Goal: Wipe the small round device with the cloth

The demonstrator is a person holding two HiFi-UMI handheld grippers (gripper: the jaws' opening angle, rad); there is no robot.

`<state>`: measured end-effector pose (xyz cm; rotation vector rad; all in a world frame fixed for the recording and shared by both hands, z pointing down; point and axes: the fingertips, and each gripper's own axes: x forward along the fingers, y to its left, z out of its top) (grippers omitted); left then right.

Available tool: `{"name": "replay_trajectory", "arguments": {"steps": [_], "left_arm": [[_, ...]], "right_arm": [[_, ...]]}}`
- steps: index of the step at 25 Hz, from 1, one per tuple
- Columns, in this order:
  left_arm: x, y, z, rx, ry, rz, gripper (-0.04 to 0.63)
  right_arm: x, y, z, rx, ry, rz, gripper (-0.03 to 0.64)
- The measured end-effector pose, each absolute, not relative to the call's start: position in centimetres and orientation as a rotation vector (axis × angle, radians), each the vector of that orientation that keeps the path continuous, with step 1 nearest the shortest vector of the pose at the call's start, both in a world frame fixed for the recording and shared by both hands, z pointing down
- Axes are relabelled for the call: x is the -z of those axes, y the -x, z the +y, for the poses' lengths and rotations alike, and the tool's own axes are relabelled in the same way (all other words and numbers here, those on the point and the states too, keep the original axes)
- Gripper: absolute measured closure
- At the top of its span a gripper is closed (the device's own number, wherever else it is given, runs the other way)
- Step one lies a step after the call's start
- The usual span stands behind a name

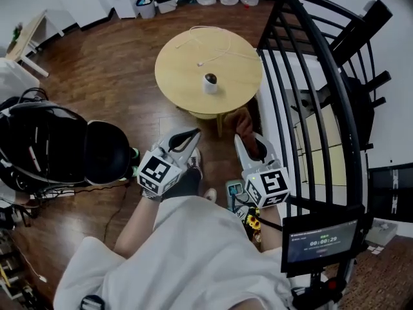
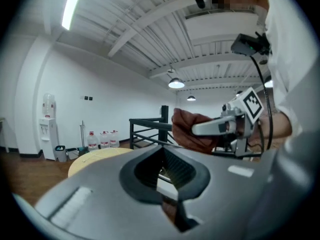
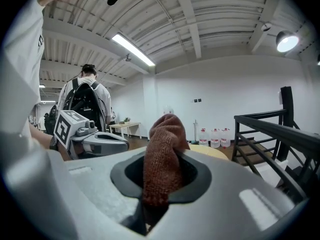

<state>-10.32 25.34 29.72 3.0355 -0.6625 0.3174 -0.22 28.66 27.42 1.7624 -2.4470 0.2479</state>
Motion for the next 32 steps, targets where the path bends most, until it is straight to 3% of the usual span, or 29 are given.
{"name": "replay_trajectory", "arguments": {"steps": [8, 32], "left_arm": [[-27.6, 13.6, 28.4, -0.145, -3.079, -0.669, 0.594], [-22.8, 13.0, 28.3, -0.073, -3.237, -0.568, 0.592]], "right_arm": [[-26.9, 2.9, 32.3, -0.221, -1.809, -2.437, 0.549], [-23.3, 4.5, 31.3, -0.089, -1.87, -2.42, 0.549]]}}
